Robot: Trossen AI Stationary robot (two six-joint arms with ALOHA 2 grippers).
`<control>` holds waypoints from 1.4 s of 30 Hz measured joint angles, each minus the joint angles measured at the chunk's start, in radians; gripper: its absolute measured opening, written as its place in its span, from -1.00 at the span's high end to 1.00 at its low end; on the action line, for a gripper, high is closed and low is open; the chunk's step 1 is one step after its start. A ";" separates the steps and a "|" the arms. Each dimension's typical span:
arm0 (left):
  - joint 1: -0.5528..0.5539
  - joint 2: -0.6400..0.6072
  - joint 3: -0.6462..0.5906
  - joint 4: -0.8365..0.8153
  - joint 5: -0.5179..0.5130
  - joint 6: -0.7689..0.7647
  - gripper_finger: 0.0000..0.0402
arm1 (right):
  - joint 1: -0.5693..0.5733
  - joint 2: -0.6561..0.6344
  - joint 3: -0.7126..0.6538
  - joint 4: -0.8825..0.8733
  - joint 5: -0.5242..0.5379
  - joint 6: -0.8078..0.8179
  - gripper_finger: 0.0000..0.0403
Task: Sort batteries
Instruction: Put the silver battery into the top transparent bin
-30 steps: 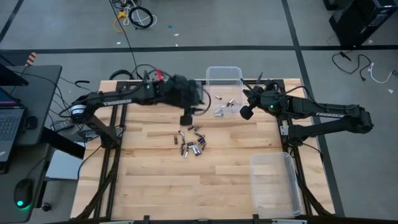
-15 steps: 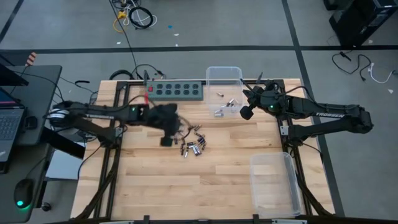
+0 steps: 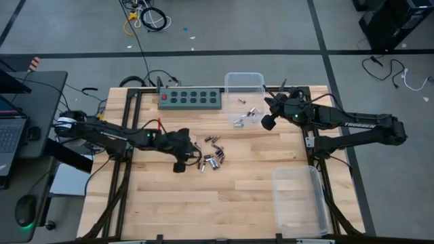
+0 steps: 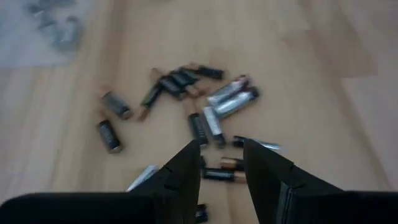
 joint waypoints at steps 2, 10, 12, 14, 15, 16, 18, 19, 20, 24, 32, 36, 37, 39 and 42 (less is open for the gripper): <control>0.000 0.000 -0.001 -0.019 -0.088 -0.016 0.39 | 0.000 0.000 0.000 0.000 0.000 0.004 0.99; 0.014 0.015 -0.001 -0.016 -0.181 0.181 0.39 | 0.000 0.000 0.000 0.005 -0.003 0.004 0.99; 0.034 0.019 -0.001 -0.010 -0.160 0.229 0.39 | 0.000 0.000 0.000 0.006 -0.003 0.004 0.99; 0.063 0.031 -0.001 0.018 -0.104 0.259 0.39 | 0.000 0.000 0.000 0.005 -0.003 0.004 0.99; 0.080 0.037 0.000 0.019 -0.070 0.271 0.39 | 0.000 0.000 0.000 0.005 -0.006 0.004 0.99; 0.099 0.044 -0.001 0.013 -0.037 0.274 0.39 | 0.000 0.000 0.000 0.006 -0.010 0.004 0.99; 0.137 0.068 -0.001 0.038 0.031 0.286 0.39 | 0.000 0.000 0.000 0.006 -0.015 0.004 0.99; 0.155 0.080 -0.002 0.045 0.067 0.302 0.39 | 0.000 0.000 0.000 0.005 -0.015 0.004 0.99; 0.172 0.092 -0.003 0.057 0.102 0.320 0.39 | 0.000 0.000 0.000 0.005 -0.015 0.004 0.99; 0.234 0.141 -0.026 0.168 0.253 0.363 0.39 | 0.000 0.000 0.000 0.006 -0.016 0.004 0.99; 0.325 0.155 -0.092 0.236 0.345 0.390 0.39 | -0.001 0.000 0.000 0.007 -0.016 0.004 0.99; 0.337 0.155 -0.129 0.290 0.358 0.405 0.39 | -0.002 0.000 0.000 0.015 -0.016 0.007 0.99; 0.337 0.156 -0.140 0.318 0.362 0.405 0.39 | -0.002 0.000 0.000 0.015 -0.016 0.007 0.99; 0.337 0.155 -0.153 0.363 0.367 0.406 0.39 | -0.002 0.000 0.000 0.017 -0.016 0.011 0.99; 0.337 0.155 -0.158 0.366 0.367 0.408 0.39 | -0.002 0.000 0.000 0.019 -0.016 0.018 0.99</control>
